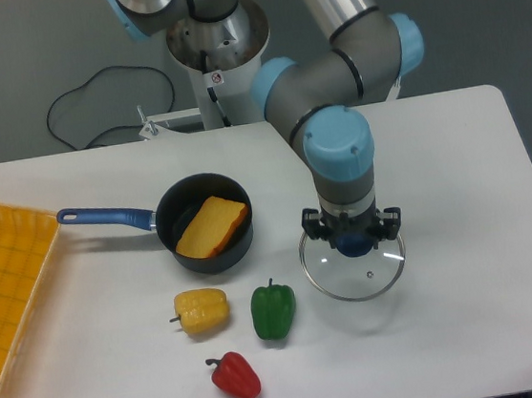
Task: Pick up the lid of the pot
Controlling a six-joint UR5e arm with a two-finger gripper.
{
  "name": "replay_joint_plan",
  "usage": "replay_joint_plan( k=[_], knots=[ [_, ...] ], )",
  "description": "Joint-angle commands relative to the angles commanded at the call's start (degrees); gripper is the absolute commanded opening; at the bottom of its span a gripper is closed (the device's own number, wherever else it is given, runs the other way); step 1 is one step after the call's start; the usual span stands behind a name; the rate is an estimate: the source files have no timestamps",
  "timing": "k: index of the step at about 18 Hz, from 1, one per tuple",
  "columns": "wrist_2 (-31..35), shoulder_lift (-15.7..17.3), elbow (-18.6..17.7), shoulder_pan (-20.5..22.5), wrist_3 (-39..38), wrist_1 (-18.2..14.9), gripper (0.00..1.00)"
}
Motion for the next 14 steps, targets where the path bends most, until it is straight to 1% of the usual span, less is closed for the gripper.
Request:
replay_joint_plan(
  k=[2, 4, 14],
  knots=[
    [-0.2, 1.5, 0.0, -0.9, 5.5, -0.3, 0.44],
    [-0.3, 1.6, 0.1, -1.7, 6.7, -0.4, 0.44],
    [0.2, 1.2, -0.4, -2.5, 6.2, -0.4, 0.45]
  ],
)
